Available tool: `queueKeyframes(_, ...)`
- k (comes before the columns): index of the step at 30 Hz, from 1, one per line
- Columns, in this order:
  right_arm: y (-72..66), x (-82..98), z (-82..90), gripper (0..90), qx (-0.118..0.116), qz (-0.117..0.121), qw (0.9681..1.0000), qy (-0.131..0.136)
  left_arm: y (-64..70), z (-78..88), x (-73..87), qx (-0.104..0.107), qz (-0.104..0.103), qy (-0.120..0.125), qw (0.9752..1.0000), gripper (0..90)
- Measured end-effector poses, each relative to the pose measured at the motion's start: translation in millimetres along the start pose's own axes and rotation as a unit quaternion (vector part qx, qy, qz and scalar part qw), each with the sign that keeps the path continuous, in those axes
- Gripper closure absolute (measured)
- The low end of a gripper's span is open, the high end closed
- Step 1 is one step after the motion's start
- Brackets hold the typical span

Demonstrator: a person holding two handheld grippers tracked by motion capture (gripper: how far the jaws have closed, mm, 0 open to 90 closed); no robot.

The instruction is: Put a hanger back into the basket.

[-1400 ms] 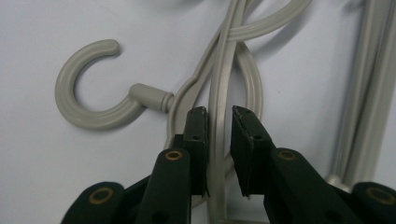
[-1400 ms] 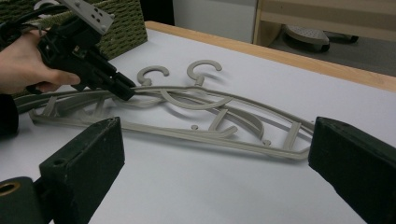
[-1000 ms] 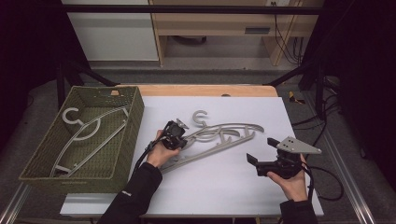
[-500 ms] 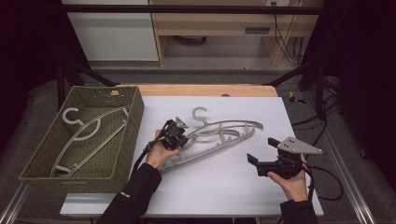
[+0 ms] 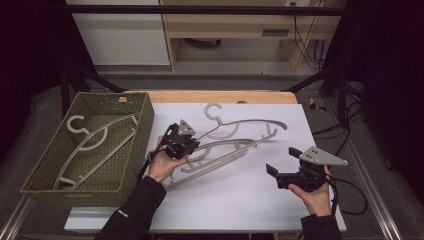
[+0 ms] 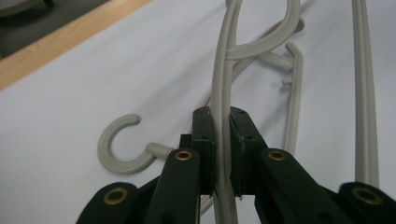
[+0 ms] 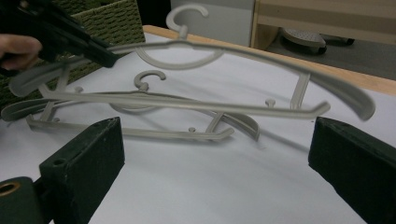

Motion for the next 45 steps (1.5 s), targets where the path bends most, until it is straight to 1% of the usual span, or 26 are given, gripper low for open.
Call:
queueKeyframes(3, 0.9, -0.4, 1.0, 3.7, 0.002, 0.001, 1.0, 0.001, -0.7, 15.9, -12.9, -0.004, 0.0, 0.017, 0.9998, 82.0)
queueKeyframes(7, 1.5, -0.8, 1.8, 3.7, 0.004, 0.001, 1.0, 0.001, -5.6, 36.4, -25.4, -0.007, -0.003, 0.031, 0.9995, 82.0)
queueKeyframes(9, 2.1, -0.9, 2.3, 3.7, 0.005, 0.001, 1.0, 0.001, -8.2, 45.7, -30.2, -0.009, -0.002, 0.038, 0.9992, 82.0)
queueKeyframes(10, 2.4, -0.9, 2.6, 3.7, 0.005, 0.001, 1.0, 0.001, -10.9, 51.7, -31.9, -0.011, -0.007, 0.037, 0.9992, 82.0)
queueKeyframes(11, 2.7, -1.0, 2.9, 3.7, 0.006, 0.001, 1.0, 0.002, -12.8, 56.8, -34.3, -0.013, -0.005, 0.042, 0.999, 82.0)
queueKeyframes(13, 3.1, -1.1, 3.3, 3.7, 0.006, 0.003, 1.0, 0.002, -18.0, 67.1, -36.8, -0.017, -0.009, 0.044, 0.9989, 82.0)
queueKeyframes(14, 2.9, -1.3, 3.6, 3.6, 0.005, 0.002, 1.0, 0.002, -20.3, 71.7, -38.0, -0.019, -0.005, 0.048, 0.9986, 82.0)
queueKeyframes(15, 3.0, -1.5, 3.7, 3.5, 0.005, 0.002, 1.0, 0.002, -24.3, 77.4, -37.5, -0.023, -0.015, 0.044, 0.9987, 82.0)
queueKeyframes(17, 3.4, -1.6, 3.6, 3.2, 0.008, 0.001, 1.0, 0.003, -29.8, 87.3, -37.4, -0.025, -0.009, 0.048, 0.9985, 82.0)
queueKeyframes(18, 3.5, -1.6, 3.7, 3.2, 0.008, 0.001, 1.0, 0.003, -32.3, 90.8, -36.7, -0.028, -0.011, 0.048, 0.9984, 82.0)
queueKeyframes(22, 4.4, -1.8, 4.2, 2.8, 0.01, 0.001, 0.9999, 0.004, -46.2, 108.3, -34.2, -0.04, -0.007, 0.052, 0.9978, 82.0)
queueKeyframes(23, 4.7, -1.9, 4.4, 2.6, 0.011, 0.0, 0.9999, 0.004, -49.8, 112.5, -33.7, -0.042, -0.003, 0.055, 0.9976, 82.0)
queueKeyframes(25, 5.4, -2.0, 4.9, 2.4, 0.012, 0.0, 0.9999, 0.005, -58.2, 122.0, -32.5, -0.048, -0.002, 0.058, 0.9971, 82.0)
queueKeyframes(26, 5.9, -2.0, 5.3, 2.3, 0.013, -0.001, 0.9999, 0.005, -60.3, 124.4, -32.6, -0.051, 0.003, 0.063, 0.9967, 82.0)
queueKeyframes(27, 6.3, -2.0, 5.5, 2.2, 0.014, -0.001, 0.9999, 0.005, -64.6, 128.7, -31.7, -0.055, 0.001, 0.063, 0.9965, 82.0)
queueKeyframes(28, 6.2, -2.1, 5.7, 2.1, 0.013, -0.003, 0.9999, 0.006, -70.5, 132.2, -32.0, -0.064, -0.003, 0.068, 0.9956, 82.0)
queueKeyframes(29, 6.9, -1.9, 5.9, 2.0, 0.015, -0.002, 0.9999, 0.006, -74.7, 136.2, -30.6, -0.067, -0.004, 0.067, 0.9955, 82.0)
queueKeyframes(30, 7.2, -1.7, 6.3, 2.0, 0.014, -0.001, 0.9999, 0.005, -76.7, 139.6, -28.6, -0.066, 0.003, 0.065, 0.9957, 82.0)
queueKeyframes(33, 8.0, -1.6, 6.8, 1.8, 0.015, -0.002, 0.9999, 0.005, -88.5, 148.8, -24.2, -0.081, 0.014, 0.073, 0.9939, 82.0)
queueKeyframes(35, 8.3, -1.4, 6.9, 1.7, 0.015, -0.001, 0.9999, 0.005, -98.0, 156.2, -19.5, -0.087, 0.02, 0.074, 0.9932, 82.0)
queueKeyframes(39, 8.8, -0.3, 6.5, 1.7, 0.016, -0.003, 0.9999, 0.003, -113.0, 169.1, -11.9, -0.101, 0.025, 0.074, 0.9919, 81.9)
queueKeyframes(41, 8.9, 0.3, 6.0, 1.7, 0.017, -0.003, 0.9998, 0.002, -120.0, 175.1, -9.2, -0.109, 0.03, 0.078, 0.9905, 82.0)
queueKeyframes(42, 8.6, 0.6, 5.9, 1.7, 0.017, -0.003, 0.9999, 0.001, -123.6, 178.7, -6.9, -0.112, 0.029, 0.075, 0.9904, 82.0)
queueKeyframes(45, 8.5, 0.9, 5.7, 1.7, 0.016, -0.003, 0.9999, 0.001, -135.1, 188.4, -1.7, -0.124, 0.033, 0.076, 0.9888, 82.0)
Point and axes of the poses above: each handheld gripper's, and its own axes: z roughly backward along the jaws, x roughly out of its underside, y roughly to its right, the point moved 10 cm from there along -z, roughly forward along the jaws, and after that the axes turned 12 degrees about y, right-handed, at the moved point
